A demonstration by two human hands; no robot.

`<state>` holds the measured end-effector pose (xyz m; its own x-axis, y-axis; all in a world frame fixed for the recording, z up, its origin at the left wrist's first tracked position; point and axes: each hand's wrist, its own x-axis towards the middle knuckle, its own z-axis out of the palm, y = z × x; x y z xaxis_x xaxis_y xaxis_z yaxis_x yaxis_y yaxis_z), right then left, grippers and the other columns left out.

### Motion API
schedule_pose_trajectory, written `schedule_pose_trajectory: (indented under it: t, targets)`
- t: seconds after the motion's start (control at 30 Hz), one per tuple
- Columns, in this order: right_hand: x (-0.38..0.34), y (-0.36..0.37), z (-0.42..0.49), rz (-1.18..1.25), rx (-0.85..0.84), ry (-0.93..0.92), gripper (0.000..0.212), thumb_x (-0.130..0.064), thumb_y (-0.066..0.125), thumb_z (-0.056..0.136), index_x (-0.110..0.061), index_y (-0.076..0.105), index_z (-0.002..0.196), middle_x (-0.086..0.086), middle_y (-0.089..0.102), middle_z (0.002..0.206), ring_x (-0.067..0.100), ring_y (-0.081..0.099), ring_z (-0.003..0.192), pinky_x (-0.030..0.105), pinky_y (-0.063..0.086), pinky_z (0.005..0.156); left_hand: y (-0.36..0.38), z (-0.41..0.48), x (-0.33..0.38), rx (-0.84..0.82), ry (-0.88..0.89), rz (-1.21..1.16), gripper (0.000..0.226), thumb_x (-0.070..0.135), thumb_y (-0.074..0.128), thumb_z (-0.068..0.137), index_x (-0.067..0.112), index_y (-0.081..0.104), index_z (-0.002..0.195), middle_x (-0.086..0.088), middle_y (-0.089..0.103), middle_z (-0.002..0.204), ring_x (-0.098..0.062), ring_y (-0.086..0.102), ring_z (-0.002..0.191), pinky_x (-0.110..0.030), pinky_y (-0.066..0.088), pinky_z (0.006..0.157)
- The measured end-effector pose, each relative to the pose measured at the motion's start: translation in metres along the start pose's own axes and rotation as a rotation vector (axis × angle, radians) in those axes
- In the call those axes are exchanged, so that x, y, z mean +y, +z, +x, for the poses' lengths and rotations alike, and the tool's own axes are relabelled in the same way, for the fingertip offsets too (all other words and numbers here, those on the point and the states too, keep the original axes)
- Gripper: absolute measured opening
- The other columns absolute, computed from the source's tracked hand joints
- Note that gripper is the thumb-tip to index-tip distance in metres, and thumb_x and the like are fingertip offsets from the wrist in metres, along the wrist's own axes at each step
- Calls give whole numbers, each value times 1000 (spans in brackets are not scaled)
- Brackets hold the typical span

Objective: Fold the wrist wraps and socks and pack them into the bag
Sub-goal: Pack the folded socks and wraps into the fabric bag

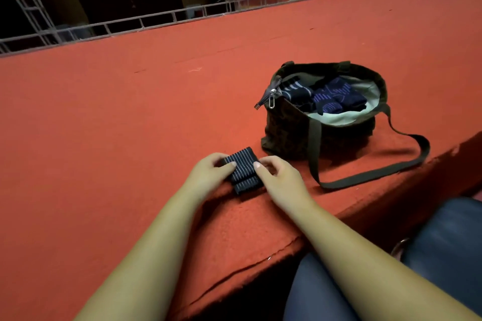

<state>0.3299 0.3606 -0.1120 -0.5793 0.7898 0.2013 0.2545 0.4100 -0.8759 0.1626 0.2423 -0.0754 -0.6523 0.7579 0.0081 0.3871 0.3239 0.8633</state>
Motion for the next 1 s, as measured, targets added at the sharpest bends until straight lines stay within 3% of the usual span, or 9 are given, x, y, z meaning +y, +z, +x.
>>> schedule_pose_trajectory:
  t: [0.07,0.17,0.27,0.3,0.53,0.7,0.87,0.93,1.0]
  targets:
    - [8,7,-2,-18,40,-29,20,-42,71,97,-28,74,112,-12,69,103,-4,62,90,26,49,86,0,-2,-4,18,43,21,11,21,75,97,22,75,108,6,78,103,-8,68,88,-24,52,83]
    - [12,9,0,-29,44,-53,21,-38,72,95,-29,73,114,-12,67,102,-3,60,82,23,47,81,1,-4,-3,23,35,-42,15,15,76,96,21,75,109,-1,76,104,-10,68,80,-22,57,71]
    - [14,9,-1,-14,34,-73,22,-33,73,93,-29,72,115,-11,66,103,1,60,77,25,49,80,3,-8,-1,5,-12,-165,19,17,79,92,26,75,108,-7,75,109,-20,71,82,-50,66,78]
    - [14,9,-2,-4,34,-83,23,-31,74,93,-29,71,116,-11,66,104,2,61,76,25,50,80,3,-10,-1,16,2,-156,20,17,80,90,27,76,107,-8,76,107,-23,72,84,-53,64,81]
    - [10,4,-10,92,30,-117,36,-26,75,91,-26,64,125,-10,60,117,8,61,67,24,53,77,0,-24,12,30,97,-196,29,-8,76,88,10,69,109,0,72,96,2,66,76,-14,52,65]
    - [-2,-8,-31,128,104,-292,39,-33,70,91,-24,65,129,-3,59,109,16,60,82,22,48,79,-13,-50,19,-32,269,-184,35,-1,78,84,21,69,110,7,73,103,-10,67,97,-37,55,90]
    - [-17,-7,-44,33,-102,-374,36,-32,67,90,-26,67,126,-12,64,110,11,58,106,21,41,87,-30,-87,9,-32,355,-266,38,-12,74,87,22,70,104,12,71,99,-10,64,93,-37,51,82]
    - [-20,1,-50,36,-190,-359,34,-31,68,90,-27,68,124,-14,67,108,8,60,101,19,41,83,-32,-96,-5,10,344,-277,38,-10,76,87,25,72,102,9,72,101,-11,64,94,-40,51,82]
    - [-18,9,-57,40,-260,-332,30,-32,69,90,-28,68,120,-11,68,100,9,61,86,27,47,76,-33,-102,-18,32,328,-265,39,-6,77,87,30,73,102,3,72,108,-12,66,99,-40,52,85]
